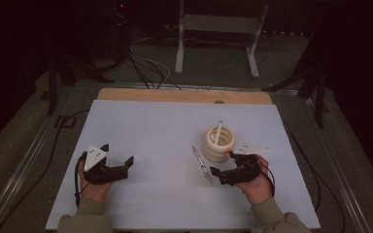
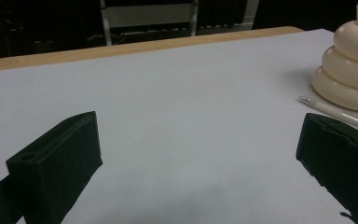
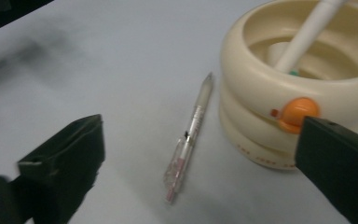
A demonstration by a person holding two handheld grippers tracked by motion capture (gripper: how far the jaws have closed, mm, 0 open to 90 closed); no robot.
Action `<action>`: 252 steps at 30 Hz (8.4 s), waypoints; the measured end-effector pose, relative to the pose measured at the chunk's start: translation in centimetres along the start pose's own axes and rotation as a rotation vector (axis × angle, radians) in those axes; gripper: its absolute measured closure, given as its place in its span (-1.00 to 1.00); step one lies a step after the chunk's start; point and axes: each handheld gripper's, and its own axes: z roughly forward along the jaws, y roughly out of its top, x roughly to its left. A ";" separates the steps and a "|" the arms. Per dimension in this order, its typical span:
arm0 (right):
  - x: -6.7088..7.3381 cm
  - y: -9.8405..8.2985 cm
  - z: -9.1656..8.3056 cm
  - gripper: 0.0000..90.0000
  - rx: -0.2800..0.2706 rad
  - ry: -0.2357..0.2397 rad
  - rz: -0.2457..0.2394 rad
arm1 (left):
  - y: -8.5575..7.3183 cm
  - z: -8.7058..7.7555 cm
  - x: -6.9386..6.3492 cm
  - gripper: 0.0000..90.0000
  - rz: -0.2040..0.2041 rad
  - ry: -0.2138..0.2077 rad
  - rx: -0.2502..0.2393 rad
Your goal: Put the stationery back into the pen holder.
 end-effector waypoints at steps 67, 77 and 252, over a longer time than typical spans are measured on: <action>3.5 1.8 11.6 0.52 0.258 -0.346 0.048 | -0.1 0.2 -0.2 -0.99 0.011 -0.016 0.019; 2.9 2.0 11.6 0.77 0.271 -0.299 0.095 | -0.1 0.3 -0.3 -0.99 0.015 -0.017 0.022; 2.4 9.8 5.3 0.80 0.017 -0.093 -0.001 | -0.3 0.6 -0.3 -0.99 0.016 -0.024 0.039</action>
